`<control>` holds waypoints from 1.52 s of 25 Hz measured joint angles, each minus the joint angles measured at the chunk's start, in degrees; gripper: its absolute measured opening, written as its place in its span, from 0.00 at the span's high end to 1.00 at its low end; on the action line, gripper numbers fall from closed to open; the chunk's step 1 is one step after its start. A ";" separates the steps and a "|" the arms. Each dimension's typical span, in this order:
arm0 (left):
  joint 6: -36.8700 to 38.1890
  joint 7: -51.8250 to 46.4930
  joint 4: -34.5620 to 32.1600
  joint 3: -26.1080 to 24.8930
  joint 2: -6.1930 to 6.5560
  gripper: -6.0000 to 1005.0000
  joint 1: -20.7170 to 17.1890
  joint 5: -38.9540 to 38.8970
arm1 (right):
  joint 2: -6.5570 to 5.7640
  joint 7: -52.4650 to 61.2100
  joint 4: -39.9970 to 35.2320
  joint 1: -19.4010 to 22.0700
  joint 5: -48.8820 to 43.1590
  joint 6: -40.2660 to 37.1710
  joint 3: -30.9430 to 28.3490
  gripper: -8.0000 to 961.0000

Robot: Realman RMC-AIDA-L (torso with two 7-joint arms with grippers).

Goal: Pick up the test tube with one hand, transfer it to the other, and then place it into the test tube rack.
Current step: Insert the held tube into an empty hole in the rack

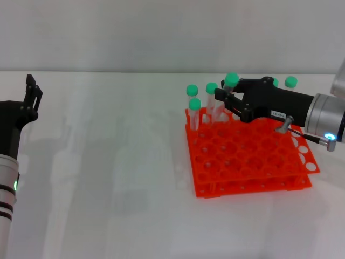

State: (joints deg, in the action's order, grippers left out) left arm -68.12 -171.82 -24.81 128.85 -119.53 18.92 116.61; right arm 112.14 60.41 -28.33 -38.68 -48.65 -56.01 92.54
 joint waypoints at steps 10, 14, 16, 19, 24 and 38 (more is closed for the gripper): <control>0.14 0.05 0.03 0.00 0.00 0.19 -0.01 -0.22 | 0.76 -0.11 0.03 -0.43 -1.19 1.81 0.01 0.70; 0.17 0.09 0.03 0.00 -0.04 0.19 0.05 -0.22 | 0.96 -0.21 0.04 -0.44 -1.37 2.13 0.01 0.69; 0.18 0.09 0.03 0.00 -0.07 0.19 0.03 -0.21 | 1.11 -0.46 0.07 -0.44 -1.42 2.67 0.01 0.69; 0.19 0.08 0.03 0.06 -0.08 0.19 -0.01 -0.20 | 1.39 -0.81 0.13 -0.48 -1.45 3.44 0.19 0.69; 0.19 0.08 0.03 0.09 -0.09 0.19 -0.03 -0.18 | 1.71 -1.40 0.33 -0.74 -1.64 4.23 0.35 0.69; 0.26 0.03 0.03 0.00 -0.09 0.19 -0.03 -0.15 | 2.68 -1.44 0.32 -0.72 -3.66 6.40 0.07 0.68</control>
State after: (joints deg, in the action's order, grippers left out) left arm -67.87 -171.79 -24.79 128.84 -119.62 18.90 116.46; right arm 114.82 58.97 -28.01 -39.41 -52.31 -49.62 92.61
